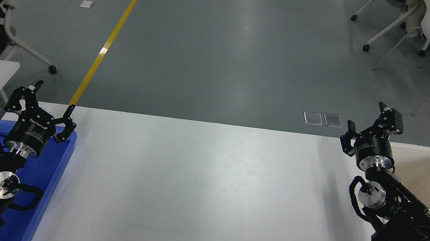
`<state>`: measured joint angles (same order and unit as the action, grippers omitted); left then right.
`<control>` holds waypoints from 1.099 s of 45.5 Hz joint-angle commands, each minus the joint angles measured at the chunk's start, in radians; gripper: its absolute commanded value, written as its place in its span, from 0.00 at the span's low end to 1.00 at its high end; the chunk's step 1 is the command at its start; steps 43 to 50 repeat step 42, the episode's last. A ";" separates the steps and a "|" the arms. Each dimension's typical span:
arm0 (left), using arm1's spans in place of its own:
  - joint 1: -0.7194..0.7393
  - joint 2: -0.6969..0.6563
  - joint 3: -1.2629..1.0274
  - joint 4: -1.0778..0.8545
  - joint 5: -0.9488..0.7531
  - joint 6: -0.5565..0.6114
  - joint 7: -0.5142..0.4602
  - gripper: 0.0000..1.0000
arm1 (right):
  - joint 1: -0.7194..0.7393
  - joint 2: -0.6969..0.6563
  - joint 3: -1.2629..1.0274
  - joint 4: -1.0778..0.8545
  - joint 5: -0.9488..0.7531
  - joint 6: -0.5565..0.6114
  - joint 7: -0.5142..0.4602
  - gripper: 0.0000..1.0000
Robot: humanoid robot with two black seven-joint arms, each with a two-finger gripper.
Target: Clean the table surface
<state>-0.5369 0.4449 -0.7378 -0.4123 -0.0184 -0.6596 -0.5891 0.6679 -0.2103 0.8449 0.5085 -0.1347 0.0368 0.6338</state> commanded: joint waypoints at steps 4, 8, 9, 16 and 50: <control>0.000 0.000 0.000 0.000 0.000 0.000 0.000 1.00 | 0.006 -0.001 -0.004 -0.028 0.000 0.009 0.041 0.99; 0.000 0.000 0.000 0.000 0.000 0.000 0.000 1.00 | 0.009 -0.001 -0.004 -0.051 0.000 0.009 0.041 0.99; 0.000 0.000 0.000 0.001 0.000 0.000 0.000 1.00 | 0.010 -0.003 -0.004 -0.056 0.000 0.009 0.041 0.99; 0.000 0.000 0.000 0.000 0.000 0.000 0.000 1.00 | 0.010 -0.006 -0.004 -0.077 0.001 0.006 0.041 0.99; 0.000 0.000 0.000 0.000 0.000 0.000 0.000 1.00 | 0.009 -0.023 -0.003 -0.073 0.003 0.014 0.041 0.99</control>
